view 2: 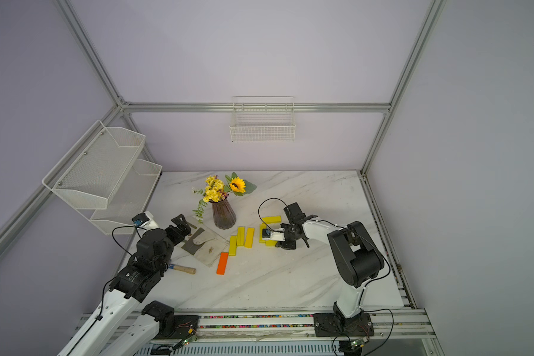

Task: Assemble the number 8 with building blocks
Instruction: Assemble the building block at the center of the board.

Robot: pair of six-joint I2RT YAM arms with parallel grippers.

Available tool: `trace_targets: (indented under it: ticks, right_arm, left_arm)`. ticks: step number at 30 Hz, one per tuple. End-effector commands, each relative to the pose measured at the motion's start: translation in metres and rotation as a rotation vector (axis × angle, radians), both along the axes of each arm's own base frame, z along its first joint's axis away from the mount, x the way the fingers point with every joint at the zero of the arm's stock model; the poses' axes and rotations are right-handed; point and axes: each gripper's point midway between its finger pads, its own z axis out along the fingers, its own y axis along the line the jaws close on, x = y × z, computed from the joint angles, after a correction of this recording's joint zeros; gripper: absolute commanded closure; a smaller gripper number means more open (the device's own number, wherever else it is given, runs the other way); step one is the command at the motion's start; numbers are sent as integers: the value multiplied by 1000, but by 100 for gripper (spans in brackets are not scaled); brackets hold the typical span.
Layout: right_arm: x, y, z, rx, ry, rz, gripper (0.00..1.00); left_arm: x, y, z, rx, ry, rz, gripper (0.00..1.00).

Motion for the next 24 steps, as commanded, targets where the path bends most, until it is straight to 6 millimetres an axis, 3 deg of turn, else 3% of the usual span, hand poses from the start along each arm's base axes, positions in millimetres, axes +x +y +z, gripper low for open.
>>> trace_targets:
  ticks: [1,15,21,22,23,24]
  right_arm:
    - [-4,-2,-11,-25,41,-3,72]
    - [-9,-8,-15,-62,59,1,66]
    - [-10,-8,-15,-64,54,9,56]
    - [-10,-8,-15,-65,57,10,53]
    - [-10,-7,-13,-60,53,12,33]
    - [-10,-7,-13,-58,53,12,27]
  left_arm:
    - [2,1,7,4,-34,10,0]
    - [2,2,8,5,-37,11,0]
    - [1,2,9,6,-40,12,0]
    - [1,2,10,5,-42,11,0]
    - [1,2,9,6,-39,10,0]
    - [1,2,9,5,-40,10,0]
